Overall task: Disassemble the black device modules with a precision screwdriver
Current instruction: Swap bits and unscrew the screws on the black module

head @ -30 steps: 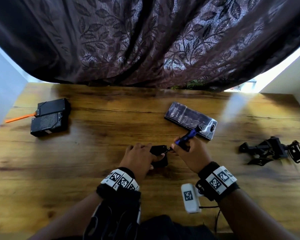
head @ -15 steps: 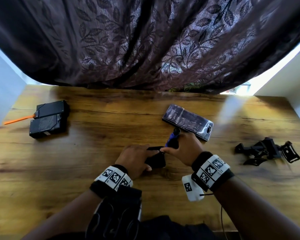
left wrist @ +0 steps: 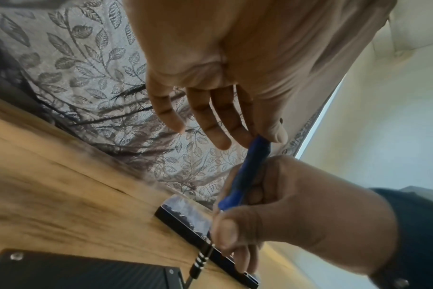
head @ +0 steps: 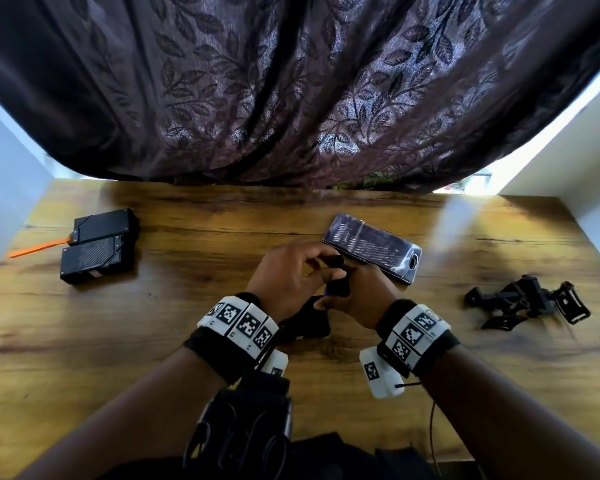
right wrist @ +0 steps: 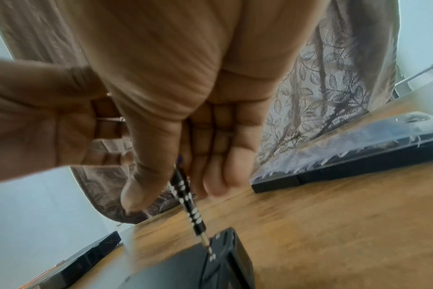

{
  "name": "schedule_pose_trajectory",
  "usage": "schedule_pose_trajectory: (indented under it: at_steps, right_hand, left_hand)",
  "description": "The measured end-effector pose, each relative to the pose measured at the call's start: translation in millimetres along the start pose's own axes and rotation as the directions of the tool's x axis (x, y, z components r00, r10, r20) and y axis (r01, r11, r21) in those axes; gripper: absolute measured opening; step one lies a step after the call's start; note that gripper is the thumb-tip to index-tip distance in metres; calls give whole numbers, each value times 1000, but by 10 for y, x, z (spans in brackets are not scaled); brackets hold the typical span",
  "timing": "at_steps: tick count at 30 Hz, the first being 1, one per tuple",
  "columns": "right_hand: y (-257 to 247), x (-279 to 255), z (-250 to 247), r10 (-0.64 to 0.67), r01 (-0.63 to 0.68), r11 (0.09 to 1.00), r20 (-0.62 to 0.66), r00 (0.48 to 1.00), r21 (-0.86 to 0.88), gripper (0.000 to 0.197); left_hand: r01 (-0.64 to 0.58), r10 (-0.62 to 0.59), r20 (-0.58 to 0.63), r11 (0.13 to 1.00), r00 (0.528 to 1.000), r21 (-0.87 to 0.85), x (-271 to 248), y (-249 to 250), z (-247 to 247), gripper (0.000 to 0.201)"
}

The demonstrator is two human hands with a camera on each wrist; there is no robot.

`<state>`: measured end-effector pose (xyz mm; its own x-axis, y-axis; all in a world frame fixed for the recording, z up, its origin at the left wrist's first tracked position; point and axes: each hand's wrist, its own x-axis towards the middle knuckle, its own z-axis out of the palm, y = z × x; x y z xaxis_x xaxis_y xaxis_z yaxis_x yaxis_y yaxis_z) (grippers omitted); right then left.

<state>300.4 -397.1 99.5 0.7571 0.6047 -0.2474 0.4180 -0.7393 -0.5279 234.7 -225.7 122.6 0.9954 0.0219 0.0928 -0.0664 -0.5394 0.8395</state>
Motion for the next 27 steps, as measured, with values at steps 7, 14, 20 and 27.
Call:
schedule_pose_trajectory:
  at_steps: [7, 14, 20, 27]
  right_hand:
    - [-71, -321, -364, -265, 283, 958, -227, 937, 51, 64]
    - [-121, -271, -452, -479, 422, 872, -250, 842, -249, 46]
    - [-222, -289, -471, -347, 290, 915, -180, 920, -281, 21]
    - [-477, -225, -559, -136, 64, 826, -88, 987, -561, 41]
  left_hand:
    - [21, -24, 65, 999, 998, 35, 96, -59, -4, 16]
    - [26, -23, 101, 999, 995, -27, 105, -98, 27, 17]
    - [143, -179, 245, 977, 953, 159, 89, -242, -10, 43]
    - [52, -335, 359, 790, 871, 611, -84, -509, 75, 74]
